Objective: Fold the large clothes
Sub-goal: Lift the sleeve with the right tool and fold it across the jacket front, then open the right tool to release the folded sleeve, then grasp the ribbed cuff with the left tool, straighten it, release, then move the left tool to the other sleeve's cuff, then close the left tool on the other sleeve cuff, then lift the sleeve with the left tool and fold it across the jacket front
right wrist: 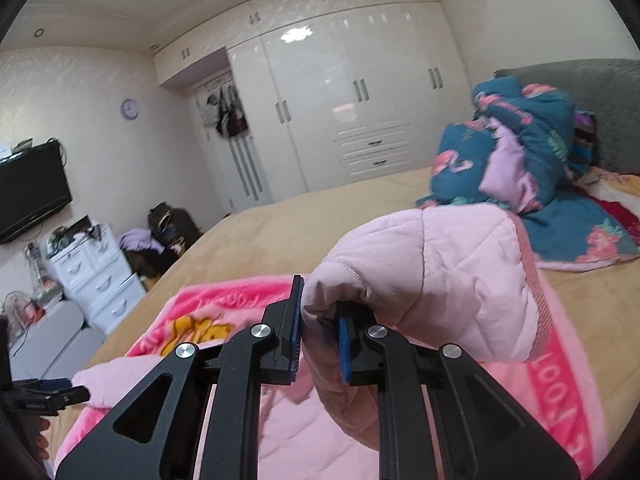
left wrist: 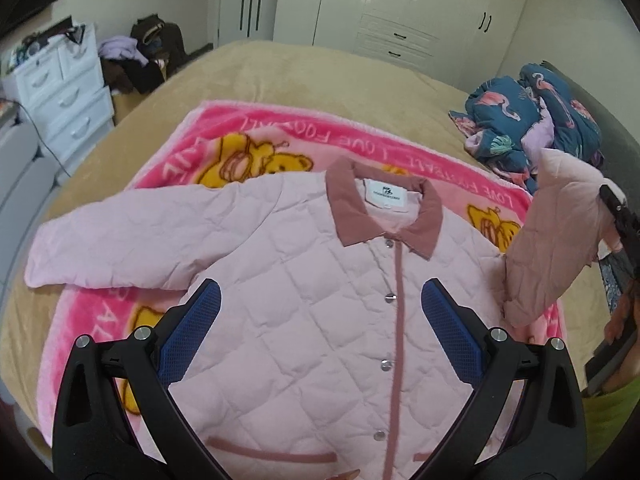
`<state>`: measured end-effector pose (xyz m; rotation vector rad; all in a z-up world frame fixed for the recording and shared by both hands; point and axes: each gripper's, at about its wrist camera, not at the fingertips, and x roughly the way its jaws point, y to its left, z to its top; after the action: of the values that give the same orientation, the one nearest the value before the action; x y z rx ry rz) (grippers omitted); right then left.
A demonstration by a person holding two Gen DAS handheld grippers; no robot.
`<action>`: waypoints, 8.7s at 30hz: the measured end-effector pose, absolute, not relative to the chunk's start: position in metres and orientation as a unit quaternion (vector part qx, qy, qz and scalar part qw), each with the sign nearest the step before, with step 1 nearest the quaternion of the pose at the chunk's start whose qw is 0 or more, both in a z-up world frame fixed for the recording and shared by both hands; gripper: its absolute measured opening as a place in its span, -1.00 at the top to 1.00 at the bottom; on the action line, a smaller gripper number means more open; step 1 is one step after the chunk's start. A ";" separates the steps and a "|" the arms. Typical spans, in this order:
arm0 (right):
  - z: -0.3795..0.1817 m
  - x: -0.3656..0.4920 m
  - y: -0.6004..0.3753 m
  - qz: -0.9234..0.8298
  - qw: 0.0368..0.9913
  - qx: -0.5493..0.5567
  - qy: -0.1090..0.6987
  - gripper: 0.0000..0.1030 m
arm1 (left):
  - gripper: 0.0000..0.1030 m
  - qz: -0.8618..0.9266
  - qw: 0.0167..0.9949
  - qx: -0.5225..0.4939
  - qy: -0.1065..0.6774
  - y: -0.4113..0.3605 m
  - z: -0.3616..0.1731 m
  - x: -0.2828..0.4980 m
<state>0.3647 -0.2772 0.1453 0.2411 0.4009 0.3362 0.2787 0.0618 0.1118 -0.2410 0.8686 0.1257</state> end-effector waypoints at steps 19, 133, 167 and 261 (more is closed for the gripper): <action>-0.015 0.380 -0.132 0.215 0.908 0.076 0.351 0.52 | -0.82 -0.029 0.884 -0.164 0.437 0.087 0.028 0.327; -0.009 0.338 -0.203 0.113 0.904 0.139 0.389 -0.84 | -0.82 -0.001 0.886 -0.206 0.414 0.160 -0.003 0.297; 0.061 0.301 0.025 0.322 0.877 0.049 0.354 -0.92 | -0.82 0.174 0.877 -0.267 0.359 0.295 0.014 0.231; 0.015 0.294 -0.114 0.256 0.866 0.122 0.413 -0.92 | 0.76 0.032 0.952 -0.289 0.093 0.250 0.154 0.185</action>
<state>0.2944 -0.1145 0.0145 0.2554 0.8643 0.5369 0.1854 0.2501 0.1538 -0.5874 0.1884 0.0657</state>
